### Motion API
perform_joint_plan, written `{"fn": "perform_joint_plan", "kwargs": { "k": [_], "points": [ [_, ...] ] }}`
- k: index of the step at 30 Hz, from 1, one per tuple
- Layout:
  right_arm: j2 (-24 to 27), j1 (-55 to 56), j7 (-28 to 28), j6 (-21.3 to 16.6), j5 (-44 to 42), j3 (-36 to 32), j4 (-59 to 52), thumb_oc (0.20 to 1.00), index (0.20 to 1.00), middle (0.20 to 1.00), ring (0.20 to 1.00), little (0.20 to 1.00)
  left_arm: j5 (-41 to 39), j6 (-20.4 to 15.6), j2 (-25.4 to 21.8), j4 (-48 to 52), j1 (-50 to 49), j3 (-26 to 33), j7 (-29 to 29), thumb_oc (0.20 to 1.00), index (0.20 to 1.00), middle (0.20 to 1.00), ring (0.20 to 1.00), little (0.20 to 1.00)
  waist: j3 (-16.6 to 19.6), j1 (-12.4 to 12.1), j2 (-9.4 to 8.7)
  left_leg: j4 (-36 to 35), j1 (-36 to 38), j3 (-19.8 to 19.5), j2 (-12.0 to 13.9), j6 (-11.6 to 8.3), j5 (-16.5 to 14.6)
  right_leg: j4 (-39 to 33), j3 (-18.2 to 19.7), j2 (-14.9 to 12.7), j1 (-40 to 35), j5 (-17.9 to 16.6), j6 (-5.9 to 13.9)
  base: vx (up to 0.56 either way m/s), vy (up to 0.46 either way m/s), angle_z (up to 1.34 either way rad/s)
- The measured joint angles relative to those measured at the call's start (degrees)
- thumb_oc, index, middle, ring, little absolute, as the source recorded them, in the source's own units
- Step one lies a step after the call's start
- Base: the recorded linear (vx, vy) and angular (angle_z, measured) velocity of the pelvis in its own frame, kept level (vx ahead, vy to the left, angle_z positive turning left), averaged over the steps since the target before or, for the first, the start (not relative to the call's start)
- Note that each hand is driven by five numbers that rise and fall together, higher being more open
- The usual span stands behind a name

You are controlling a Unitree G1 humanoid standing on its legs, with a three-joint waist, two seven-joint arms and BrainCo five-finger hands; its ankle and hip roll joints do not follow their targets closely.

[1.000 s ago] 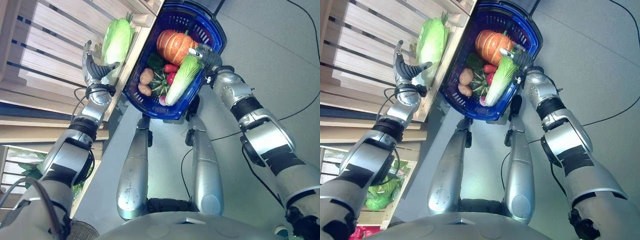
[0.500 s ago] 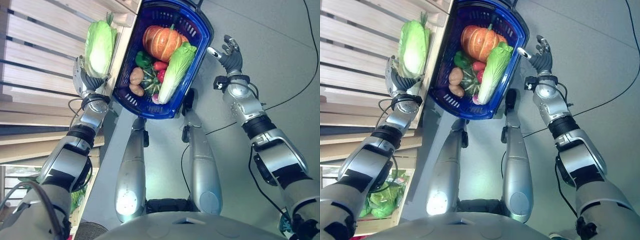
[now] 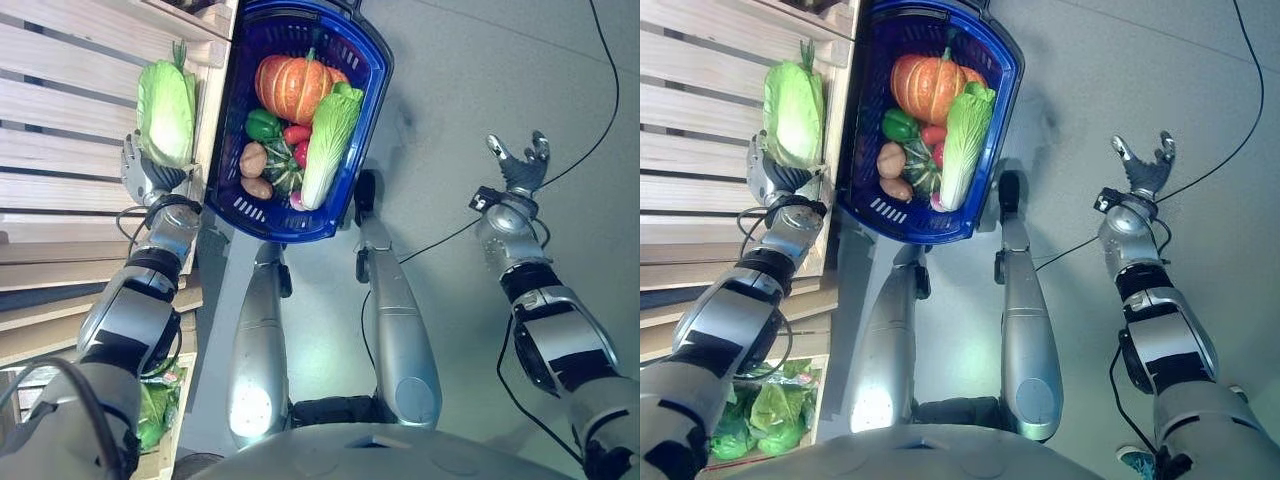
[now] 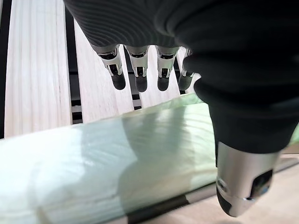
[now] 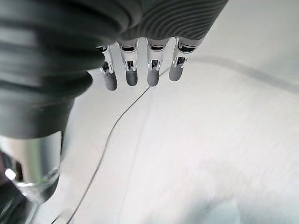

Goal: Pick up fruits and vegetables into the basket

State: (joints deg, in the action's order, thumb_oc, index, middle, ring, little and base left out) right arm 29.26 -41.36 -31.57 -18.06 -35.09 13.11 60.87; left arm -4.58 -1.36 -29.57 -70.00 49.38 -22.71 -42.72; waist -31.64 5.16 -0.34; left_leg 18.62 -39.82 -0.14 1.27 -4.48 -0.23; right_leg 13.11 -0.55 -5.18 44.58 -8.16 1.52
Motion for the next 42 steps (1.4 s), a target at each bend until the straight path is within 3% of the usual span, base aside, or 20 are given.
{"fn": "perform_joint_plan", "kwargs": {
  "k": [6, 20, 23, 24, 25, 26, 42],
  "points": [
    [0.12, -0.77, 3.09, -0.37, -0.94, -1.20, 7.12, 1.000, 1.000, 1.000, 1.000, 1.000, -0.54, 1.42, -0.63, -3.13, 2.67, -0.03, 2.70, 1.000, 1.000, 1.000, 1.000, 1.000, 0.01, 0.05, -0.10, 0.16, 0.04, 0.00, 0.01, 0.01, -0.01, 0.04, 0.01, 0.01, -0.11, -0.01, 0.01, 0.00, 0.000, 0.00],
    [0.27, -4.28, 4.68, -0.31, -0.90, -1.06, 8.62, 1.000, 1.000, 1.000, 1.000, 1.000, -4.54, 5.40, -0.65, -7.96, 5.09, -0.05, 12.09, 1.000, 1.000, 1.000, 1.000, 1.000, 0.15, 0.61, -0.50, 1.19, -1.22, -0.02, 0.31, -0.02, -0.50, -0.12, -0.07, 0.26, 0.54, 0.01, 0.33, 0.00, 0.000, 0.00],
    [0.29, -4.99, 4.67, -0.17, -0.89, -1.01, 8.53, 1.000, 1.000, 1.000, 1.000, 1.000, -4.91, 6.07, -0.87, -8.04, 6.03, -0.10, 12.80, 0.765, 0.765, 0.765, 0.765, 0.765, 0.29, 0.27, -0.81, 1.49, -2.33, -0.04, 0.57, -0.16, -0.56, -0.03, -0.07, 0.56, 1.57, -0.36, -0.18, 0.00, 0.000, 0.00],
    [0.29, -5.10, 4.68, 0.00, -0.89, -0.95, 8.53, 1.000, 1.000, 1.000, 1.000, 1.000, -4.93, 6.13, -0.94, -8.13, 6.03, -0.10, 13.07, 0.724, 0.724, 0.724, 0.724, 0.724, 0.29, 0.21, -0.81, 1.64, -2.33, -0.04, 0.64, -0.26, -0.66, 0.00, -0.01, 0.64, 1.56, -0.38, -0.19, -0.02, -0.001, -0.05],
    [0.29, -5.34, 4.68, 0.30, -0.89, -0.93, 8.48, 1.000, 1.000, 1.000, 1.000, 1.000, -4.97, 6.18, -1.30, -8.45, 6.16, -0.10, 14.50, 0.294, 0.294, 0.294, 0.294, 0.294, 0.30, 0.32, -0.83, 1.99, -2.44, -0.05, 0.79, -0.34, -0.89, 0.01, 0.01, 0.80, 1.51, -0.38, -0.20, -0.02, -0.004, -0.04],
    [0.32, -5.76, 4.66, 0.34, -0.89, -0.93, 8.37, 1.000, 1.000, 1.000, 1.000, 1.000, -4.97, 6.20, -1.59, -8.62, 6.28, -0.14, 15.46, 0.200, 0.200, 0.200, 0.200, 0.200, 0.31, 0.49, -0.90, 2.11, -2.60, -0.10, 0.85, -0.38, -0.98, -0.06, -0.05, 0.87, 1.56, -0.32, -0.12, 0.00, 0.000, 0.00],
    [0.47, -6.52, 4.60, 0.78, -0.89, -0.87, 8.16, 1.000, 1.000, 1.000, 1.000, 1.000, -4.97, 4.81, -3.88, -9.07, 7.06, -1.29, 20.97, 0.200, 0.200, 0.200, 0.200, 0.200, 0.37, 0.29, -1.02, 2.19, -3.41, -0.15, 0.88, -0.42, -0.99, -0.12, -0.08, 0.89, 2.27, -0.18, 0.08, 0.00, 0.000, 0.00]
  ]
}}
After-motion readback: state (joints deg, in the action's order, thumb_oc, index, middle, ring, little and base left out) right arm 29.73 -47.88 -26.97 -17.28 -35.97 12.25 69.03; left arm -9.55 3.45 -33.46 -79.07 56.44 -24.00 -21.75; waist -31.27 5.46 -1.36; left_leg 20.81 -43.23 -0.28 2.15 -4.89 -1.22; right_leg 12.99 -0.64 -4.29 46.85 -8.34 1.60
